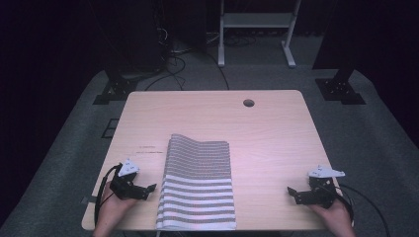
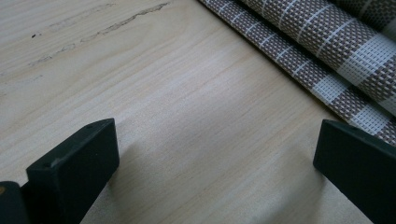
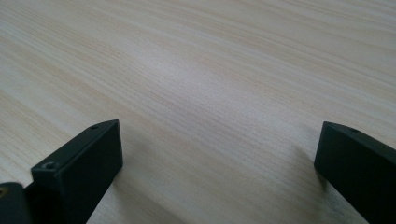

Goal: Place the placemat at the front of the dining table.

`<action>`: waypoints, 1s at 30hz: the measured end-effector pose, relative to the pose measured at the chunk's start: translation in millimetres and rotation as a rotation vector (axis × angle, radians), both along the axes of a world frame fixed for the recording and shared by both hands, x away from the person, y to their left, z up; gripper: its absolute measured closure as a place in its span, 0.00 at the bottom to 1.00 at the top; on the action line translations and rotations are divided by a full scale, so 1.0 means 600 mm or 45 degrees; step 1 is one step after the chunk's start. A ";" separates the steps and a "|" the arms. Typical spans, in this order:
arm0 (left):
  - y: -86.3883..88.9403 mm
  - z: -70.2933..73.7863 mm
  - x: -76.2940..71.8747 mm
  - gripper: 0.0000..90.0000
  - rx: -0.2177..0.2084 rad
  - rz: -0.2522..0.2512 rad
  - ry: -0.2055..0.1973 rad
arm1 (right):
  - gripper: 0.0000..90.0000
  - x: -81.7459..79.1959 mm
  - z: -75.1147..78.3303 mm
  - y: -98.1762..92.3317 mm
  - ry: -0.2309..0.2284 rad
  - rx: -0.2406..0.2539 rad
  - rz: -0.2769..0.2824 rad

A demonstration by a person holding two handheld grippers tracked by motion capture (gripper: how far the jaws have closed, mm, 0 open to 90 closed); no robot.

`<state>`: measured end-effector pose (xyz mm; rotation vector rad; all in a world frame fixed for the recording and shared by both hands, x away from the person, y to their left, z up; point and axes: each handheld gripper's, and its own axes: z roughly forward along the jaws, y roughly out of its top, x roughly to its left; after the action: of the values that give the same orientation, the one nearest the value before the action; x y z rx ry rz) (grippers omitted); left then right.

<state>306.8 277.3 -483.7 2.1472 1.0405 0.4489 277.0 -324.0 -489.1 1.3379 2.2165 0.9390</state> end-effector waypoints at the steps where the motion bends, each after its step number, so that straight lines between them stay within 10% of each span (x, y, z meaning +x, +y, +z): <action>1: 0.001 0.000 0.000 0.00 0.000 0.005 -0.001 | 0.00 0.000 0.000 0.000 0.000 -0.001 0.000; 30: 0.012 0.036 -0.016 0.00 -0.108 0.027 -0.011 | 0.00 0.001 0.000 0.000 0.000 -0.003 -0.001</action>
<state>297.4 284.7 -462.1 2.0593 1.0597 0.4162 277.5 -323.8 -489.0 1.3375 2.2162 0.9360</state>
